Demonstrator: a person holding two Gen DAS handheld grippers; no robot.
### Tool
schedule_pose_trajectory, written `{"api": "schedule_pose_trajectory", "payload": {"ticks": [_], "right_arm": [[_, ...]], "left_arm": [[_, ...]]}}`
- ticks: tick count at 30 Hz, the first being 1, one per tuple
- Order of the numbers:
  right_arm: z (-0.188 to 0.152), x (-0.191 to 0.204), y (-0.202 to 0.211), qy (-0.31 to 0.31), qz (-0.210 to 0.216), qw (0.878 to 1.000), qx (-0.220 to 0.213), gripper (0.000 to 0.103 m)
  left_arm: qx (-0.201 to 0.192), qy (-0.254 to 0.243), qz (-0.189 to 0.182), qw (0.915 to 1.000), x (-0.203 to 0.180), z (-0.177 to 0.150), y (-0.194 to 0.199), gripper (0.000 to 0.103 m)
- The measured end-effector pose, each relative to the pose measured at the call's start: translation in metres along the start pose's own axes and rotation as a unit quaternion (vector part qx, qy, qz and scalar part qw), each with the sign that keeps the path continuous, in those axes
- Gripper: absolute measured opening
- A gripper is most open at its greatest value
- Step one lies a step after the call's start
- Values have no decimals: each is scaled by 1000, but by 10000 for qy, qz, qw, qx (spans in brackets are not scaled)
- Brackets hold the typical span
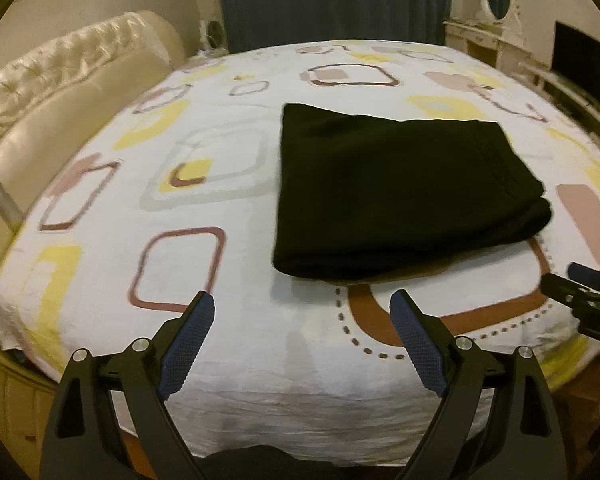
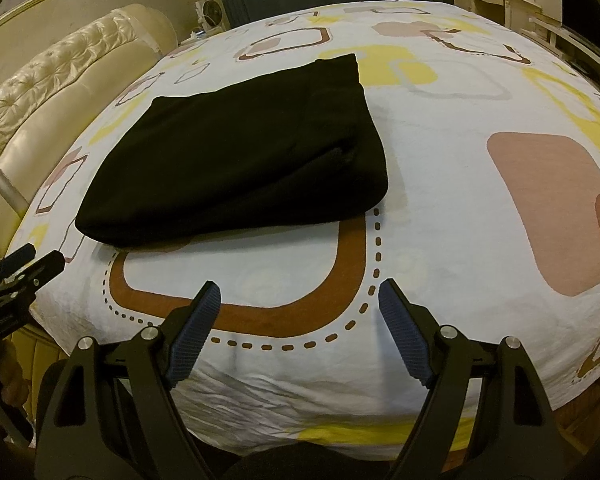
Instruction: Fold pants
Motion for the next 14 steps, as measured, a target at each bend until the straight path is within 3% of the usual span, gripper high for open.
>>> {"api": "schedule_pose_trajectory", "payload": {"ticks": [1,4,6,10,12,14], "right_arm": [[0,0,0,1,6,10000,0,81],[0,0,-1,-6,63,10000,14,81],[0,1,3,-36,147,9999,-29,81],[24,3,19,-69,458,9987,-209,82],[54,0,26,-1,445,9979,-470,89],[93,-8,26,82,394,9966,-724,90]], "left_arm": [[-119,30,-57,9999,-1,0,3,89],[-541,207,-1115,9921,-3,5,24,89],[-561,174,-1302,9897,0,17,33,89],[-716,128,-1019,9921,31,49,24,89],[-556,225,-468,9971,64,71,-10,89],[-380,409,-241,9981,95,90,-47,89]]}}
Point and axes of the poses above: each gripper's, at about its wrist camera, not at the fingertips, and y roughly against the way its jaws point, x to its left, z to its top, the point moved 3 cm from there along -y, roughly the way its jaws point, and after that the axes turned 1 degree about z, right-handed, at the moved point
